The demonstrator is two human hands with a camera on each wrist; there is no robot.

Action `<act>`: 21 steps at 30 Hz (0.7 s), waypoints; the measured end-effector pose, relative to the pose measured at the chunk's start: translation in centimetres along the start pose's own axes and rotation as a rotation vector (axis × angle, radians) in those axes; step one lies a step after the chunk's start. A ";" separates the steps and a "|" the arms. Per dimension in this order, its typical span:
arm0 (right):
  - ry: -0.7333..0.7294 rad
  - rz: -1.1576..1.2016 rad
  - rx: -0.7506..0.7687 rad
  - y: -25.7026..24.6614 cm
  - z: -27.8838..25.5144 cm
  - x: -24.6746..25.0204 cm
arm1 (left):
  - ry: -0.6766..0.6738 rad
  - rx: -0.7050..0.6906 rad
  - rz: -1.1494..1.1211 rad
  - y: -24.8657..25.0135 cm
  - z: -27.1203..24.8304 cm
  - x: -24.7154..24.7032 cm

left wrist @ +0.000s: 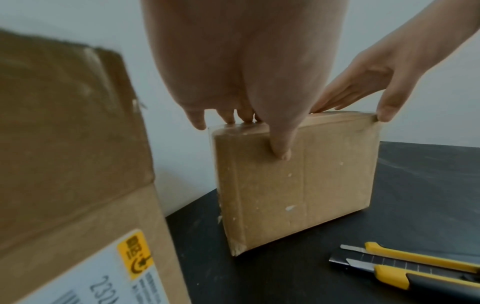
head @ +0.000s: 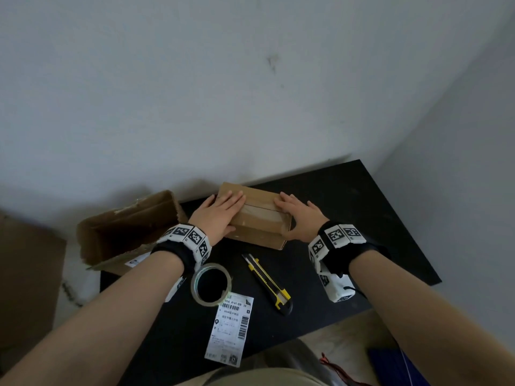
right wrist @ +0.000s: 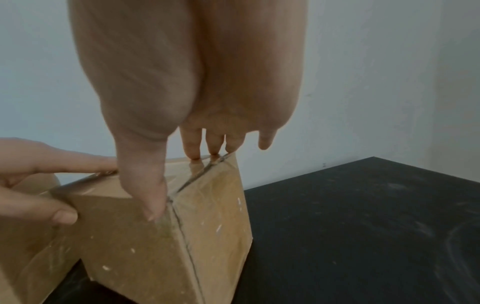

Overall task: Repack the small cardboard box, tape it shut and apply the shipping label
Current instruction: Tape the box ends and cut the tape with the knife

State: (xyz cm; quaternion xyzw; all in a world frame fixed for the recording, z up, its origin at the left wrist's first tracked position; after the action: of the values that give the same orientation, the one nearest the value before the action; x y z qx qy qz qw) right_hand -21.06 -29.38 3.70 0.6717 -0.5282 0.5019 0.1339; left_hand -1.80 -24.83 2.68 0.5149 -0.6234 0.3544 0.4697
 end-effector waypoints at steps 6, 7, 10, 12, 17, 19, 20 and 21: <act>0.198 0.100 -0.100 1.4 -0.5 1.5 | 0.025 0.080 -0.101 0.9 0.7 -0.4; 0.255 0.151 -0.151 1.8 -0.6 1.5 | 0.045 0.102 -0.142 1.1 0.8 -0.4; 0.415 0.271 -0.285 2.3 -1.7 1.3 | 0.133 0.139 -0.214 1.7 0.9 0.2; 0.456 0.379 -0.349 2.5 -2.2 0.4 | 0.177 0.164 -0.228 1.8 0.7 0.8; 0.433 0.904 -0.572 3.2 -2.0 -3.0 | 0.108 0.321 -0.545 0.4 1.7 1.5; 0.340 1.146 -0.604 2.2 -2.1 -3.8 | 0.086 0.381 -0.660 -0.4 2.5 1.5; 0.250 1.253 -0.580 1.3 -2.2 -4.1 | 0.083 0.399 -0.694 -0.7 2.8 1.5; 0.174 1.345 -0.552 0.4 -2.3 -4.2 | 0.082 0.411 -0.718 -0.9 3.0 1.6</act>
State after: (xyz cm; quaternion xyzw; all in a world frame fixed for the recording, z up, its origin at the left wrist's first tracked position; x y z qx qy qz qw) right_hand -22.40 -25.44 1.17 0.1015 -0.9212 0.3755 0.0026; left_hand -1.65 -28.31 3.18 0.7682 -0.3014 0.3051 0.4754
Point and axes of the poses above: each hand's wrist, its own z-axis towards the middle knuckle, its own x-axis out of the back of the hand, y = z × x, the point moved 5 cm from there along z, towards the middle knuckle, and after that the axes turned 1 degree about -z, right-handed, at the moved point
